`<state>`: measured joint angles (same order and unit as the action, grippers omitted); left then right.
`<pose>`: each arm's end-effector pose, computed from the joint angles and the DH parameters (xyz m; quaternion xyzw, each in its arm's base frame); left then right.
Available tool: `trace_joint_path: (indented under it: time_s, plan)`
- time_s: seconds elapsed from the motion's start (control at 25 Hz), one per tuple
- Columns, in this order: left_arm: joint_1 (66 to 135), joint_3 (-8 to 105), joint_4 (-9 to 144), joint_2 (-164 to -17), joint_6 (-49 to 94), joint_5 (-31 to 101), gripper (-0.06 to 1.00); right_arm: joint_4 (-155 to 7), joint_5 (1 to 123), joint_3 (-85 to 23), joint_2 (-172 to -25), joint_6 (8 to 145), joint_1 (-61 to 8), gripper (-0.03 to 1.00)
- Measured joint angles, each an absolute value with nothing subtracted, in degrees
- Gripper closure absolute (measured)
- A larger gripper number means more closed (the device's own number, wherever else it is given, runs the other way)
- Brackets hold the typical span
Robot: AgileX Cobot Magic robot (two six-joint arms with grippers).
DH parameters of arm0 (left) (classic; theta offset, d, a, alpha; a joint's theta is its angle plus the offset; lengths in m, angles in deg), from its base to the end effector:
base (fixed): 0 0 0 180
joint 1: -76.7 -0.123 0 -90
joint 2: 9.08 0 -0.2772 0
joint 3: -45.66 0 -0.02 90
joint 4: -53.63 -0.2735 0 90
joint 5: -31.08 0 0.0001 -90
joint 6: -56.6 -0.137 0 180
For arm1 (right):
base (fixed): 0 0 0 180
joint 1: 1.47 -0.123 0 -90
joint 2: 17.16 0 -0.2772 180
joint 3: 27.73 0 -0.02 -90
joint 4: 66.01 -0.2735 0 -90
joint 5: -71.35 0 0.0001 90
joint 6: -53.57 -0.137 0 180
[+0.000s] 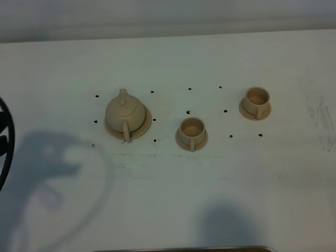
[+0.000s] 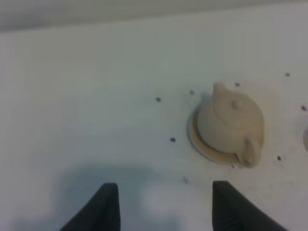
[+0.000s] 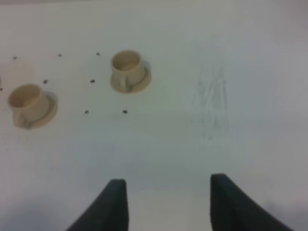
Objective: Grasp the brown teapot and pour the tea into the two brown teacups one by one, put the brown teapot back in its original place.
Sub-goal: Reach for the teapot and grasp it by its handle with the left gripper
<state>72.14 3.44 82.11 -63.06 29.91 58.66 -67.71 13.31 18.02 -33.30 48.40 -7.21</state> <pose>0.2274 -0.0122 0.2689 0.0280 0.8657 -0.0727 0.4945 0.0834 0.0119 0.2782 -0.0038 0.8656 0.0623 0.4968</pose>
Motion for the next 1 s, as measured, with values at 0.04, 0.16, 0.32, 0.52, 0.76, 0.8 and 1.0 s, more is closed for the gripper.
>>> trace_joint_path:
  time_s: [0.04,0.16,0.32,0.52,0.76,0.8,1.0]
  plan:
    - [72.1,4.0,82.8,-64.8,29.4,58.7,0.53,-67.7,13.1,18.1,-33.0,48.4,-7.2,0.56]
    - [72.1,5.9,84.9,-69.3,27.6,59.0,0.53,-67.8,11.1,18.2,-32.6,48.3,-7.2,0.56]
    - [72.1,6.9,88.2,-73.6,24.3,59.0,0.53,-67.8,8.3,19.2,-30.7,48.3,-7.2,0.56]
    - [72.1,7.0,94.9,-75.6,17.0,58.7,0.53,-67.8,7.6,19.3,-25.9,48.3,-7.2,0.56]
    - [72.1,7.0,98.7,-75.6,13.1,59.2,0.53,-67.7,7.3,19.3,-24.8,48.4,-7.2,0.57]
    - [72.1,7.0,98.8,-75.6,12.9,59.2,0.53,-67.7,7.3,19.3,-24.8,48.4,-7.2,0.58]
    - [72.1,7.0,98.8,-77.3,12.0,59.1,0.53,-67.7,7.3,19.3,-24.8,48.4,-7.2,0.60]
